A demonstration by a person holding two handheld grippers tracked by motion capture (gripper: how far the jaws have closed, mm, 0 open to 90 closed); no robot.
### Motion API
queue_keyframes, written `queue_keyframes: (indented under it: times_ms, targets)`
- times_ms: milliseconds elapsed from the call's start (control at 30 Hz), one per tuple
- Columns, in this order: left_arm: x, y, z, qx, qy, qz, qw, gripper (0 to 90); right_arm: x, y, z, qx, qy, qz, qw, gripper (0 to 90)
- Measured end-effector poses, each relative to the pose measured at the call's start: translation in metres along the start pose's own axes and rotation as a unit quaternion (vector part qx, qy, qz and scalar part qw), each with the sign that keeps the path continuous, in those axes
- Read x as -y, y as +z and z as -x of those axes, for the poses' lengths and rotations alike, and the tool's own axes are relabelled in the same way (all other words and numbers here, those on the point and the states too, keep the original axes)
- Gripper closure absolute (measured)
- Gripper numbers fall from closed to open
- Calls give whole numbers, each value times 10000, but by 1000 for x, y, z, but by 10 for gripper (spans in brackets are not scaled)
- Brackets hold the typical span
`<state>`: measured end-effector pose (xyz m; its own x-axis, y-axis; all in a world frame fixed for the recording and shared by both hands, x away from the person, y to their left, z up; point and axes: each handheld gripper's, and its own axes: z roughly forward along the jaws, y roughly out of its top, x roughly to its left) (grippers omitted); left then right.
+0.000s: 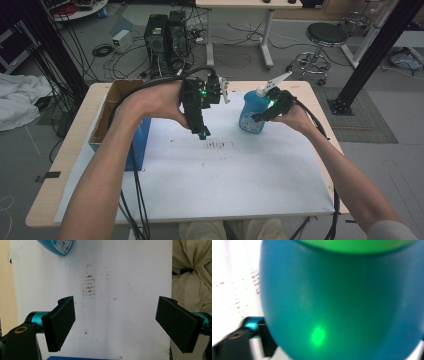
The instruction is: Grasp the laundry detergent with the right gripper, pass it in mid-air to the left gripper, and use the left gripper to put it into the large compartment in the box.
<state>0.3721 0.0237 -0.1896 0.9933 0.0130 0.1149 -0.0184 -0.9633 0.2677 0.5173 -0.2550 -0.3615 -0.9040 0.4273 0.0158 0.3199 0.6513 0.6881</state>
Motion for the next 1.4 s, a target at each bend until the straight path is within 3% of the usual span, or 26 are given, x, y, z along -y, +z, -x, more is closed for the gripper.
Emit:
queue_keyframes:
  times_ms: [967,1400]
  targets:
    - [2,2,-1,-1,-32,11,10000,161,5,-1,2,-27,44,409,9992,304]
    - [4,2,0,-7,-54,19,10000,161,6,2,1,-82,-13,387,9992,357]
